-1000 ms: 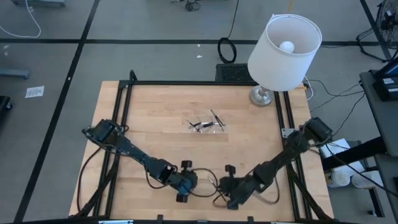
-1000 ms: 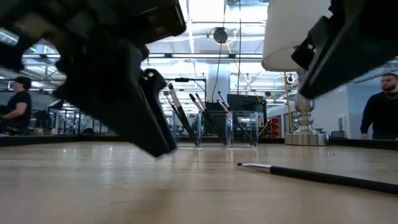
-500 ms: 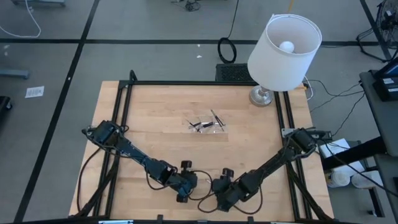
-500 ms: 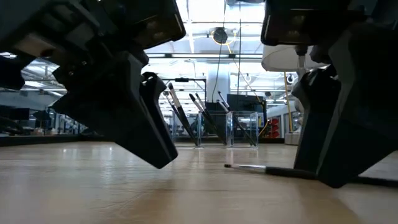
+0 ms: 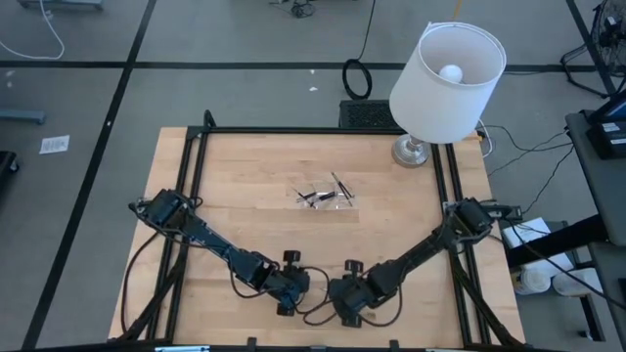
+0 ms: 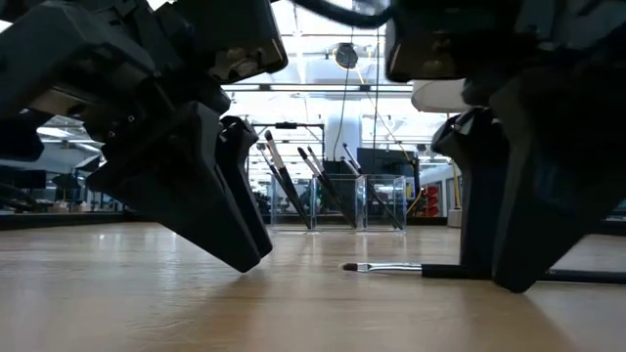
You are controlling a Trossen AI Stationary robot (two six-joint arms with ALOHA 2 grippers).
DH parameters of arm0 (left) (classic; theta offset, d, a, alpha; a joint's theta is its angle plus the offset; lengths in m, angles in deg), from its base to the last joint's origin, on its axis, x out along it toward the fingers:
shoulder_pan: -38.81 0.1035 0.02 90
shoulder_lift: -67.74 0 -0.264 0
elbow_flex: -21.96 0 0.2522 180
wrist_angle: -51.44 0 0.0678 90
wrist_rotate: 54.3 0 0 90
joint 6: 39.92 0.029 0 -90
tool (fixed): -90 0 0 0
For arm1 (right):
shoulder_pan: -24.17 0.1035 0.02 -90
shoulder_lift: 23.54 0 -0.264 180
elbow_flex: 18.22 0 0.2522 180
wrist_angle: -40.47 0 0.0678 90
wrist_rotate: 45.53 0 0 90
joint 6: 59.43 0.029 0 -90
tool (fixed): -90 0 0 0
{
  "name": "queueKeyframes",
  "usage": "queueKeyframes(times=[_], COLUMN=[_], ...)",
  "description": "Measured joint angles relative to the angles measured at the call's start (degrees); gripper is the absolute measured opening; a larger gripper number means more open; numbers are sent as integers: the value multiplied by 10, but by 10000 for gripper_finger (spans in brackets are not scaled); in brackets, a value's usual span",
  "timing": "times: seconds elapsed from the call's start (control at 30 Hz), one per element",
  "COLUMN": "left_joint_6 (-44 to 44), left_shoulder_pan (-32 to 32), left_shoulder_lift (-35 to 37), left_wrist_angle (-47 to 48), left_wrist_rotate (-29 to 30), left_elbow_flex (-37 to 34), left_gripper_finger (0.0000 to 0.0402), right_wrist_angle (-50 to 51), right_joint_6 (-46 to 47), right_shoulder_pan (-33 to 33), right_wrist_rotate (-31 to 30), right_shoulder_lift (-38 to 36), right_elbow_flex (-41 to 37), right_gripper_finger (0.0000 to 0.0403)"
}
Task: Pick & Place Makeup Supplies
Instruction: Put the makeup brush into the transparent organizer
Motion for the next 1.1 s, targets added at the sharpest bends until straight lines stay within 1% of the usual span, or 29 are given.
queueKeyframes(times=[0.07, 0.2, 0.37, 0.43, 0.63, 0.83, 1.03, 1.1], left_joint_6=[-1, -2, -7, -8, -14, -17, -20, -20], left_shoulder_pan=[0, 0, 0, 0, 0, 0, 0, 0], left_shoulder_lift=[0, 0, 0, 0, 0, 0, 0, 0], left_wrist_angle=[1, 1, 1, 1, 3, 3, 3, 3], left_wrist_rotate=[0, 0, 3, 3, 3, 3, 3, 3], left_elbow_flex=[0, 0, 0, 0, 0, 0, 0, 0], left_gripper_finger=[131, 131, 131, 131, 131, 131, 131, 131], right_wrist_angle=[7, 14, 24, 24, 20, 17, 14, 17], right_joint_6=[-10, -36, -40, -38, -26, -31, -30, -27], right_shoulder_pan=[-9, -21, -26, -26, -27, -33, -40, -40], right_wrist_rotate=[25, 56, 94, 101, 105, 112, 106, 88], right_shoulder_lift=[0, 13, 58, 61, 61, 61, 61, 61], right_elbow_flex=[0, -1, 3, 4, 4, 4, 3, 3], right_gripper_finger=[127, 105, 88, 82, 60, 9, 5, 4])
